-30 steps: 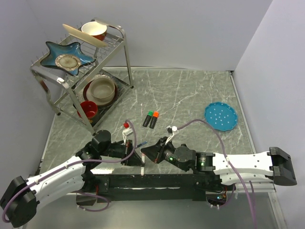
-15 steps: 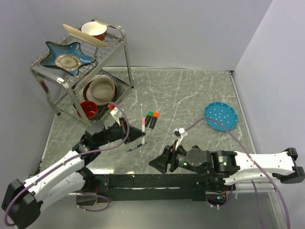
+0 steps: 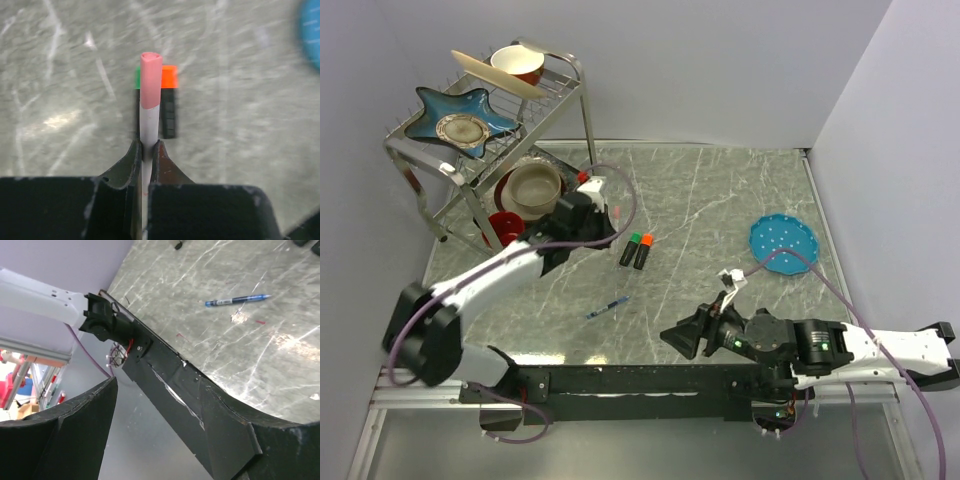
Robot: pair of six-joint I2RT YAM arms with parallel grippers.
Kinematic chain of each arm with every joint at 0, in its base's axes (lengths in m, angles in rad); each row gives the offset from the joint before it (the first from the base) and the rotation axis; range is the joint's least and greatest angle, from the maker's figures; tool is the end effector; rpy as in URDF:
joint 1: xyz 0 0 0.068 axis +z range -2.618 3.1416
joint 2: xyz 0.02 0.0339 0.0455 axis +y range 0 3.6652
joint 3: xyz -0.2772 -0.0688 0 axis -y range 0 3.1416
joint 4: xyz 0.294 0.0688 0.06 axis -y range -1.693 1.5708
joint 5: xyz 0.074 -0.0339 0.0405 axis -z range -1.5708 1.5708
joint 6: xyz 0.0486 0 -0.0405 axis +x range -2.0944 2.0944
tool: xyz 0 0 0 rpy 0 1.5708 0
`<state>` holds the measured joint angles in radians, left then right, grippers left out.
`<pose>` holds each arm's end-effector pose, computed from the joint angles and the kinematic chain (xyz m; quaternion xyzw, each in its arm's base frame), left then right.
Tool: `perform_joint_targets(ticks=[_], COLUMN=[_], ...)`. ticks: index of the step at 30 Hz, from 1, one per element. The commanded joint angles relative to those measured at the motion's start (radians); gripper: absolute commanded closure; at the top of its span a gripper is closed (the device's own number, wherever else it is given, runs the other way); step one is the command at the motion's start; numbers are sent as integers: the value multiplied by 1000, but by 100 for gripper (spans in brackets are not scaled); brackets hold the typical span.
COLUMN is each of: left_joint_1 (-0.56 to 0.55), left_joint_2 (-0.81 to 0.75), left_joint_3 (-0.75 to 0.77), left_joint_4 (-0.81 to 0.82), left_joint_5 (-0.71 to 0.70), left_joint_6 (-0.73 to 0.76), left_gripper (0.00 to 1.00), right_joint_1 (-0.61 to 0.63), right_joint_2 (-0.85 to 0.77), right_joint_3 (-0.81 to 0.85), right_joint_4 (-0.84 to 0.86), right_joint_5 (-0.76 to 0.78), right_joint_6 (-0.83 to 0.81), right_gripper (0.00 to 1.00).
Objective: Insert the pens into the pen caps
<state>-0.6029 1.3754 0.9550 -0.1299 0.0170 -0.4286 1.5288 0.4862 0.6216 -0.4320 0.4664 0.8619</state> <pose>0.2990 -0.2068 0.2561 0.0801 0.8689 -0.2473 0.4212 0.0290 0.1693 0.3078 -0.1261 0.7840 0.4703 0.3850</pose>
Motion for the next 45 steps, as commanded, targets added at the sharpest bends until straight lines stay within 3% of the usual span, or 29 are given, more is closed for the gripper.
perform_joint_targets(ticks=[1,14,19,22,27,30,39,45], left_joint_1=[28,57,64,64,61,29,-256,-271], left_joint_2=[152,458,490,469,302,196,132,197], left_joint_3=[120,258,254,264,257,212,162,113], left_joint_4=[-112,-208,-221,-244,-309,-345,-524,-485], left_joint_5=[-48,-40,-29,-13,68,145,14,14], left_joint_6=[94,129,129,128,146,174,203,225], left_gripper=[99,92,72,63,47,43,43,46], right_joint_1=[-1,-1,-2,-1,-1,-1,-1,-1], right_joint_2=[-77,-170,-161,-153,-159,-176,-270,-313], right_joint_3=[33,27,30,33,38,20,1,-25], right_joint_4=[-34,-77,-67,-67,-71,-79,-120,-137], right_joint_5=[80,84,90,90,89,95,104,124], right_joint_6=[-26,-35,-50,-47,-58,-52,-29,9], right_gripper=[27,28,29,29,29,29,33,34])
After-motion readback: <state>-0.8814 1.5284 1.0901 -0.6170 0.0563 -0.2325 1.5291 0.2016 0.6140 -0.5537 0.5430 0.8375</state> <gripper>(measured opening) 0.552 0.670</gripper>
